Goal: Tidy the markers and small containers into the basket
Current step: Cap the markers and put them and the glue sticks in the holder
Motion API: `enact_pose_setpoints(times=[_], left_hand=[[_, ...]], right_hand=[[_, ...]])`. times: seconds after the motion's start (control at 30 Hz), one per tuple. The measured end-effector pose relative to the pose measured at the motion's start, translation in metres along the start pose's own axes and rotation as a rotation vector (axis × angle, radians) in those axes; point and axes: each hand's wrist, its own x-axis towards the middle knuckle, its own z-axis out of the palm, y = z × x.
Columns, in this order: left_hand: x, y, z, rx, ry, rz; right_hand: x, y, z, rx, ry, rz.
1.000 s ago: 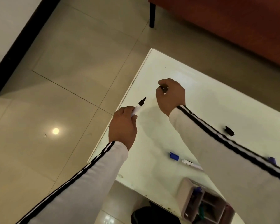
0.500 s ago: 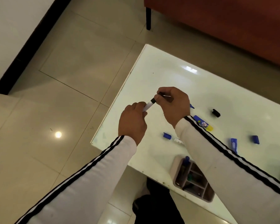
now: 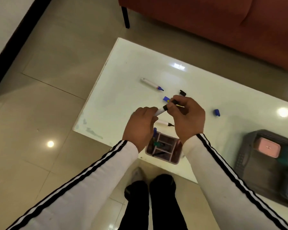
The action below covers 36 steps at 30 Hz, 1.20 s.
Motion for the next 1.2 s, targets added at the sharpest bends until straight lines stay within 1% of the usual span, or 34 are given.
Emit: enact_pose_setpoints(times=[0.07, 0.13, 0.17, 0.27, 0.33, 0.4, 0.53, 0.63, 0.77, 0.87, 0.93, 1.03, 1.1, 1.2], left_hand=[[-0.005, 0.004, 0.007, 0.015, -0.063, 0.04], [-0.014, 0.0, 0.013, 0.013, -0.084, -0.024], [-0.021, -0.003, 0.017, 0.011, -0.072, -0.085], [-0.045, -0.013, 0.031, 0.031, -0.056, -0.287], [-0.058, -0.013, 0.038, 0.048, -0.054, -0.366], [-0.065, -0.011, 0.043, 0.062, -0.048, -0.403], [-0.069, -0.008, 0.049, 0.087, -0.033, -0.422], [-0.069, -0.004, 0.054, 0.093, -0.031, -0.426], [-0.069, 0.003, 0.059, 0.097, -0.026, -0.42], [-0.062, 0.013, 0.062, 0.095, 0.0, -0.376], [-0.052, 0.023, 0.065, 0.078, 0.017, -0.342], [-0.028, 0.042, 0.073, 0.058, 0.022, -0.286], [-0.012, 0.054, 0.082, 0.047, 0.014, -0.238], [0.011, 0.07, 0.1, 0.043, -0.032, -0.177]], right_hand=[[-0.013, 0.005, -0.024, 0.012, 0.067, -0.053], [-0.034, 0.018, -0.048, 0.014, 0.123, -0.105], [-0.046, 0.028, -0.058, -0.022, 0.117, -0.133], [-0.073, 0.061, -0.078, -0.209, -0.004, -0.26], [-0.078, 0.081, -0.082, -0.304, -0.079, -0.362], [-0.076, 0.097, -0.08, -0.401, -0.157, -0.426], [-0.065, 0.122, -0.069, -0.577, -0.31, -0.51], [-0.056, 0.133, -0.064, -0.652, -0.369, -0.566], [-0.052, 0.133, -0.065, -0.703, -0.432, -0.523], [-0.052, 0.126, -0.073, -0.658, -0.477, -0.501], [-0.051, 0.121, -0.083, -0.598, -0.44, -0.493], [-0.037, 0.119, -0.107, -0.539, -0.311, -0.418], [-0.023, 0.13, -0.124, -0.569, -0.269, -0.278], [-0.003, 0.155, -0.139, -0.682, -0.267, 0.081]])
